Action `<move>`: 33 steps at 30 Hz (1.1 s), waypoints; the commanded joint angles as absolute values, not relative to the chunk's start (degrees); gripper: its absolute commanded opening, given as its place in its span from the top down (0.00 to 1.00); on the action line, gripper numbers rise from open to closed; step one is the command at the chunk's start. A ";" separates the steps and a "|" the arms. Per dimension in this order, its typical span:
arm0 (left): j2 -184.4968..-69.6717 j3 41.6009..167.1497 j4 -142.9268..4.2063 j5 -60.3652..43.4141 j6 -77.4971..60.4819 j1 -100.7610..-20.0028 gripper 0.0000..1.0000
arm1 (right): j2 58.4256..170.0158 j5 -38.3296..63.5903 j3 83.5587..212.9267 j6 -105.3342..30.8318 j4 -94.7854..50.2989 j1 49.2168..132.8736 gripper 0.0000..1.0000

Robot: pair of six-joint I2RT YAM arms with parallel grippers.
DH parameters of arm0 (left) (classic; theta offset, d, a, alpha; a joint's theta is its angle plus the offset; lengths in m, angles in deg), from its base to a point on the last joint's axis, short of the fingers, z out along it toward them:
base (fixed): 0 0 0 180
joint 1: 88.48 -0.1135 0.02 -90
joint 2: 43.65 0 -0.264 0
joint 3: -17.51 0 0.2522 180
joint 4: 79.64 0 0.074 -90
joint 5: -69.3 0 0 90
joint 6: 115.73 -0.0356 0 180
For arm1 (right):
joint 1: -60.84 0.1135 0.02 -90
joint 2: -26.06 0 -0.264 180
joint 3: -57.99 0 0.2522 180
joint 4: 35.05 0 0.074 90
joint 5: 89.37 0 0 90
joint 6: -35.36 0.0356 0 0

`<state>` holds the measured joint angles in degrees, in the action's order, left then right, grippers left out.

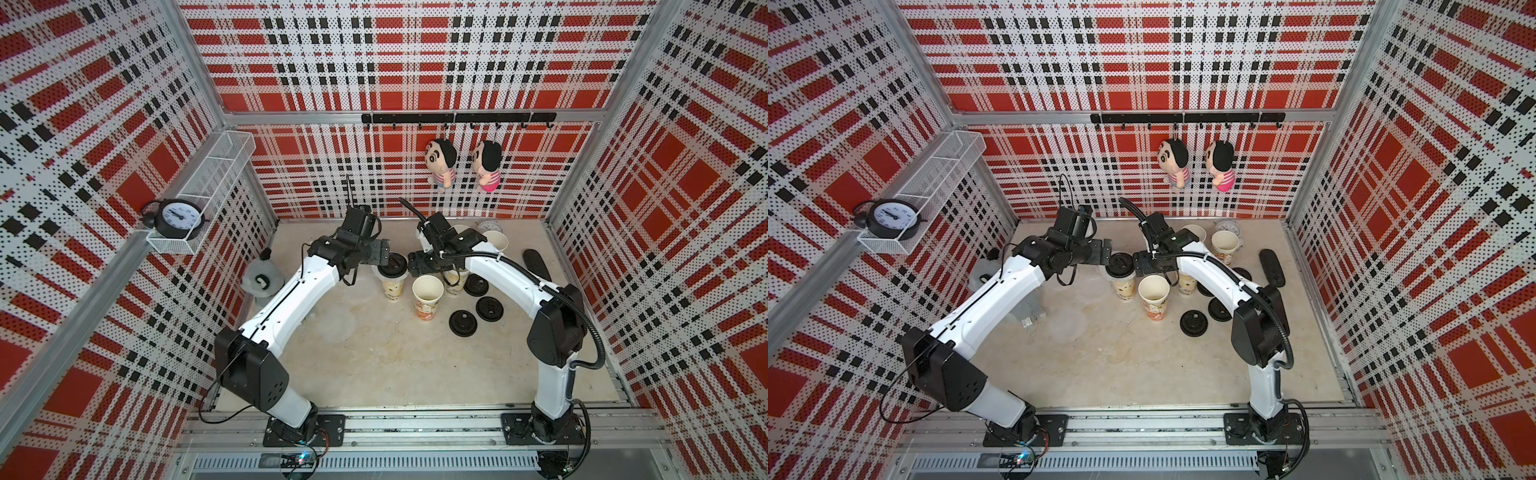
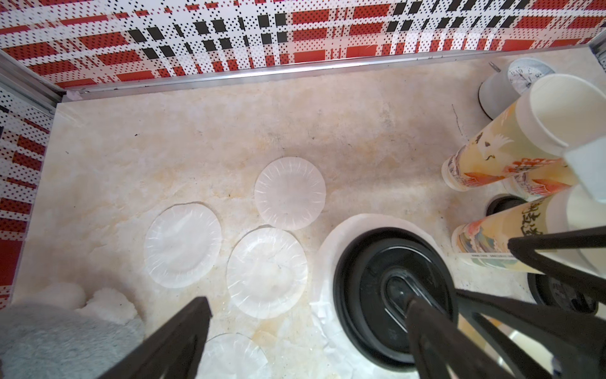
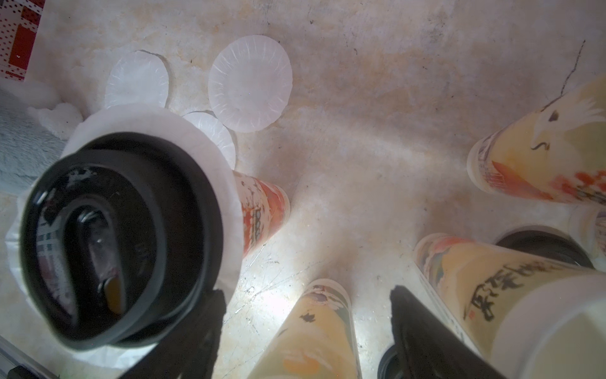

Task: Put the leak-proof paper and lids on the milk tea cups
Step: Secure the cup lid on the cup.

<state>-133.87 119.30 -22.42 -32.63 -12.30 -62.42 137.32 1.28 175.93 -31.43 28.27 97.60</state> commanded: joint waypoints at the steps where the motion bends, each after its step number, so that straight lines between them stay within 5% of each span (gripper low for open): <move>1: -136.07 120.65 -24.04 -31.70 -12.80 -62.54 0.04 | 136.42 1.25 175.31 -31.92 28.12 98.14 0.17; 33: -139.92 119.91 -23.95 -32.58 -13.43 -60.61 0.06 | 137.11 1.92 175.81 -32.07 28.01 98.20 0.17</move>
<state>-140.12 119.82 -23.01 -32.98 -13.24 -61.04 137.32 1.71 175.82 -31.46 28.22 97.86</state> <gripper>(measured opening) 0.938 0.827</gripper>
